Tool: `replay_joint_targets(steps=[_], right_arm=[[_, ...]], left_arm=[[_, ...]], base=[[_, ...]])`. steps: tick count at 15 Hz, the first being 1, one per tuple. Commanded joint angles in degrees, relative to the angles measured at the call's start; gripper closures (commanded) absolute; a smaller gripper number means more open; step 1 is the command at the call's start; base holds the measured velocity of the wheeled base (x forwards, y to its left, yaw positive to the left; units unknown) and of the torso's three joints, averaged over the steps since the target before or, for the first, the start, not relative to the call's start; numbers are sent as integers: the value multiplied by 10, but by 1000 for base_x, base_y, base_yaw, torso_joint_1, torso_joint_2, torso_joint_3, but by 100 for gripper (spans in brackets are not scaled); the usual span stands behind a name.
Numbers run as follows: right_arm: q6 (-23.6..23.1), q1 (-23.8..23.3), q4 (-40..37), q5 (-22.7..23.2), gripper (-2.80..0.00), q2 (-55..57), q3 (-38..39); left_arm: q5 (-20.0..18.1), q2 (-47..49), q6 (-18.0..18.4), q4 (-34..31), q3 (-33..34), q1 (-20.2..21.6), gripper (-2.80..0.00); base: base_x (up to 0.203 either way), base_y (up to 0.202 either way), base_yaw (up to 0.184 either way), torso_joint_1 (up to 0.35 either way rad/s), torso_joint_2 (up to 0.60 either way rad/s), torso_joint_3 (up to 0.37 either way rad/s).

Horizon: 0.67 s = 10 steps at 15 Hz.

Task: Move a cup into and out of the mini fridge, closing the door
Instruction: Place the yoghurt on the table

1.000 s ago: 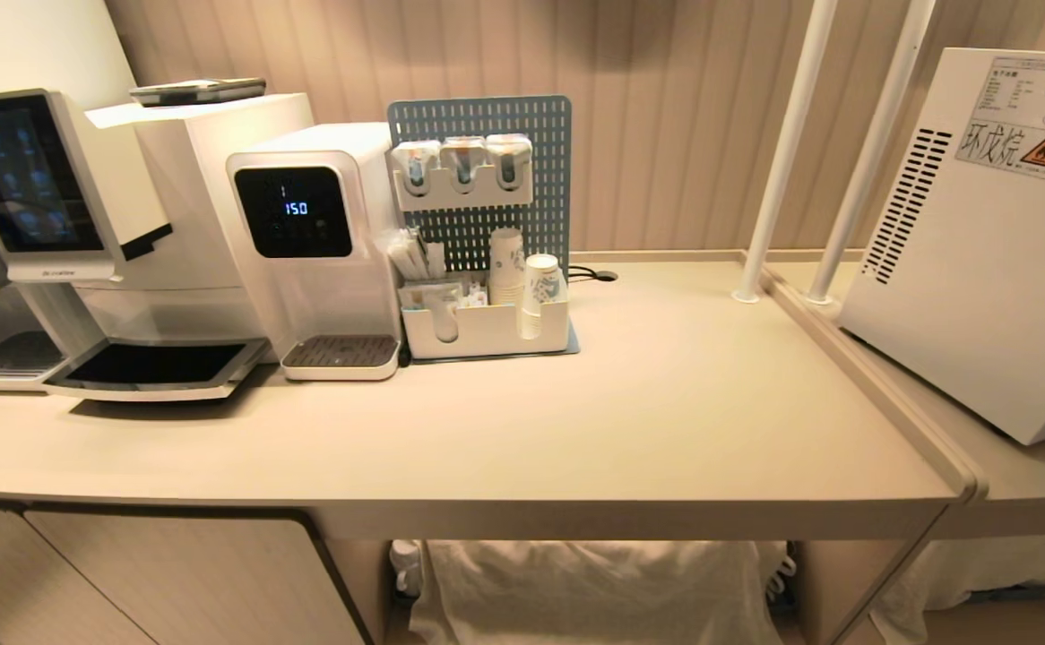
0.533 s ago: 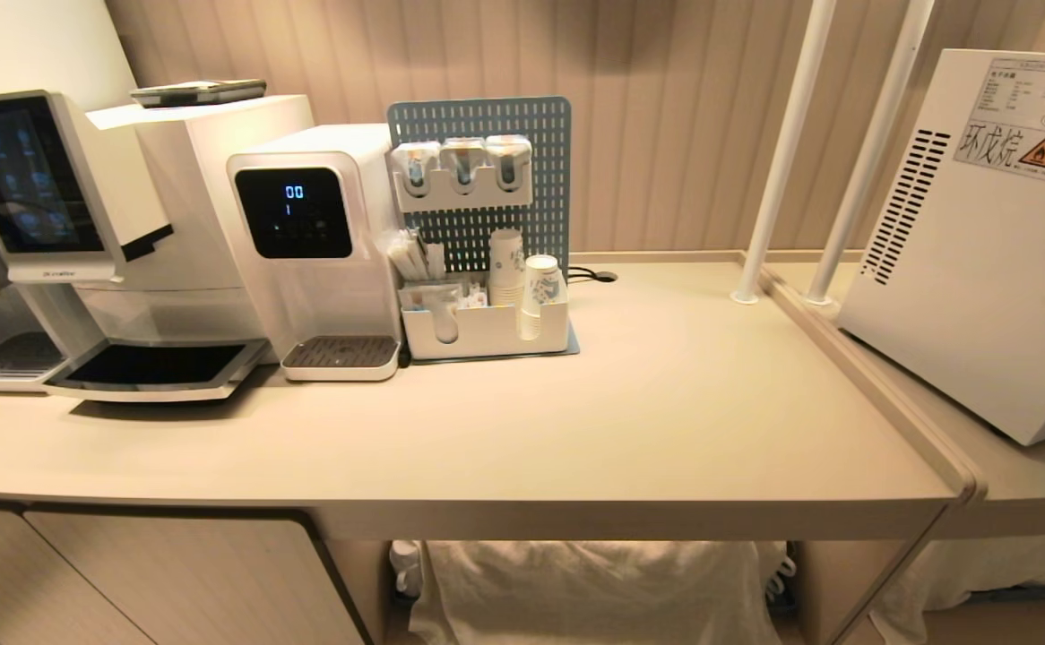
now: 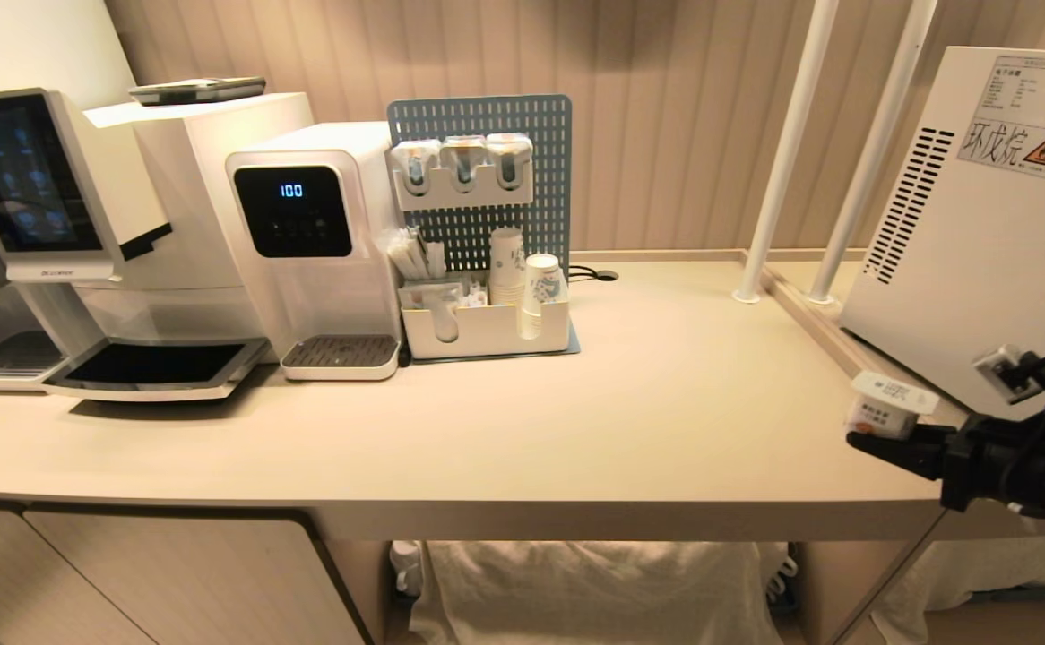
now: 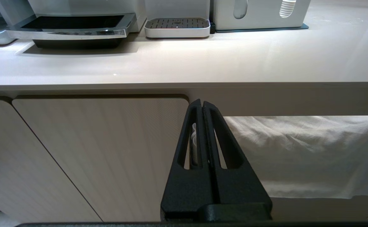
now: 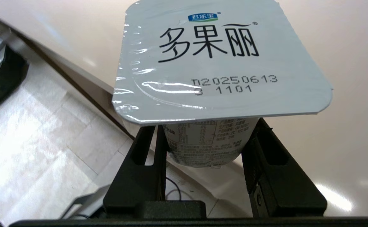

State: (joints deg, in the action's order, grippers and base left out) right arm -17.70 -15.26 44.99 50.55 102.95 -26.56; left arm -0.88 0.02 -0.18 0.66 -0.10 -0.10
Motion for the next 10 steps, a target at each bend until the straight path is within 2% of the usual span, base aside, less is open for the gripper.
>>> replay_joint_targets(steps=[1,2,4,5,6,10], right_arm=[[-58,17,146,11,0,228,-22],[-74,39,191,-14,0,268,-40],[-95,104,240,-115,0,319,-99],[-98,122,246,-155,0,328,-123],[-100,134,240,-175,0,332,-138],[-100,140,162,-207,0,333,-202]], left_arm=[[0,0,0,0,0,0,0],[0,0,0,0,0,0,0],[0,0,-1,0,0,0,0],[0,0,-2,0,0,0,0],[0,0,-2,0,0,0,0],[0,0,-2,0,0,0,0]], base=[[0,0,0,0,0,0],[0,0,0,0,0,0],[0,0,0,0,0,0],[0,0,0,0,0,0],[0,0,0,0,0,0],[0,0,0,0,0,0]])
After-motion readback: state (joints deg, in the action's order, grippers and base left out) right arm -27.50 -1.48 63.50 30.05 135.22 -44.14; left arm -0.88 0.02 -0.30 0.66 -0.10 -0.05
